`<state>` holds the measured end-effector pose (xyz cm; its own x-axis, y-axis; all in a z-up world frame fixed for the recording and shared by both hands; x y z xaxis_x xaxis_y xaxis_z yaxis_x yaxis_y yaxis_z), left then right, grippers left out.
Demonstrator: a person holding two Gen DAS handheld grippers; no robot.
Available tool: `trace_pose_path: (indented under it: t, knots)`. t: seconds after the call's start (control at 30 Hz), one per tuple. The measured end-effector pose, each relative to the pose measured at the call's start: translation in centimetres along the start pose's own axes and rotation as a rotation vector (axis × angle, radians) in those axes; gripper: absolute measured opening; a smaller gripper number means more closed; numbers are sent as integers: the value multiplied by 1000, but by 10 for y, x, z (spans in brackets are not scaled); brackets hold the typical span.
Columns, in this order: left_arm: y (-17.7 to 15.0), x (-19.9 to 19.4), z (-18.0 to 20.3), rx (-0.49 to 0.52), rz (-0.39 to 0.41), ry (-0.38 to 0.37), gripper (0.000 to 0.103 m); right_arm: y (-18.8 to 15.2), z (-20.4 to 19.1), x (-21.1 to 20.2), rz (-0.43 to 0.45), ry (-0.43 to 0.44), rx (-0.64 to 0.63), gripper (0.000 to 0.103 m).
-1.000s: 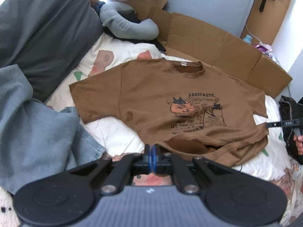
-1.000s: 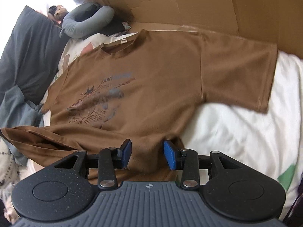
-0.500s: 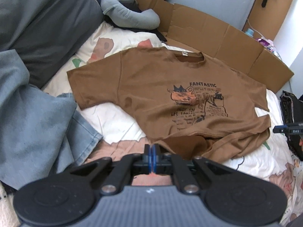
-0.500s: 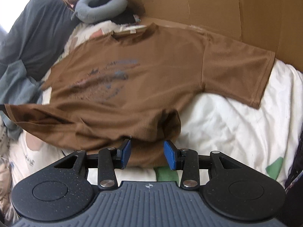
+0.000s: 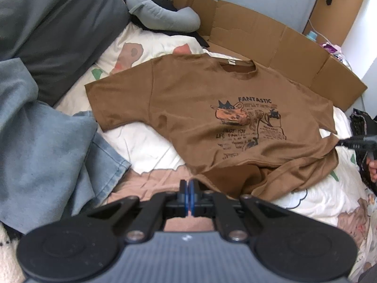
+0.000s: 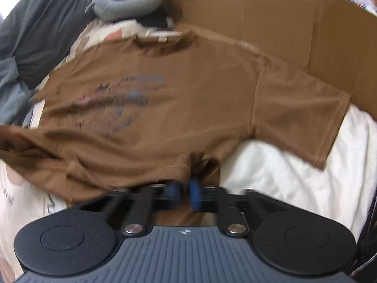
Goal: Fold clothes
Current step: 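Lift the T-shirt by its hem with both tools, raising it off the duvet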
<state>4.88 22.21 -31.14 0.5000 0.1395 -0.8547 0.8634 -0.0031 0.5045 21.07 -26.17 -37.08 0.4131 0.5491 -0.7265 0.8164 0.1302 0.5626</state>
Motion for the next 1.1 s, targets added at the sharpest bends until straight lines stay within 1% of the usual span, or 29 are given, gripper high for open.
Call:
trace_pose_path:
  t: [0.1, 0.33, 0.4, 0.5, 0.63, 0.7, 0.8, 0.9, 1.0, 1.1]
  knots:
    - [2, -1, -1, 9, 5, 3, 2, 16, 3, -11, 30, 22, 26, 3]
    - [4, -1, -4, 70, 12, 13, 2, 47, 11, -49, 61, 15, 114, 2]
    - [3, -2, -5, 100, 8, 16, 2, 46, 8, -63, 46, 6, 114, 2]
    - [-1, -6, -6, 173, 6, 23, 2, 41, 2, -86, 18, -7, 111, 2]
    - [-8, -14, -7, 297, 12, 38, 2, 21, -8, -116, -20, -10, 121, 2]
    - [-11, -21, -5, 373, 27, 50, 2, 10, -13, -130, -35, -9, 127, 2]
    - [-10, -33, -3, 451, 51, 57, 2, -1, -23, -149, -41, -14, 119, 1]
    - [-2, -44, -5, 492, 79, 63, 2, 1, -31, -166, -28, -17, 106, 1]
    - [10, -57, -5, 521, 110, 67, 2, 15, -40, -179, -4, -24, 76, 1]
    - [24, -69, -6, 548, 145, 76, 2, 37, -48, -191, 29, -26, 45, 1]
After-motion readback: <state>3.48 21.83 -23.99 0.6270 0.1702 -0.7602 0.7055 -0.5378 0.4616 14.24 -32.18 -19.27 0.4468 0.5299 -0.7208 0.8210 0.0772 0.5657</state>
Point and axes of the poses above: each gripper's, at about its wrist camera, not at the fingertips, and x roughly the way its jaws point, z to its right, y to its top, the point moved 3 cm from there along x, roughly the way its jaws point, and after that the axes turned 15 degrees about y, right-handed, at the moved point
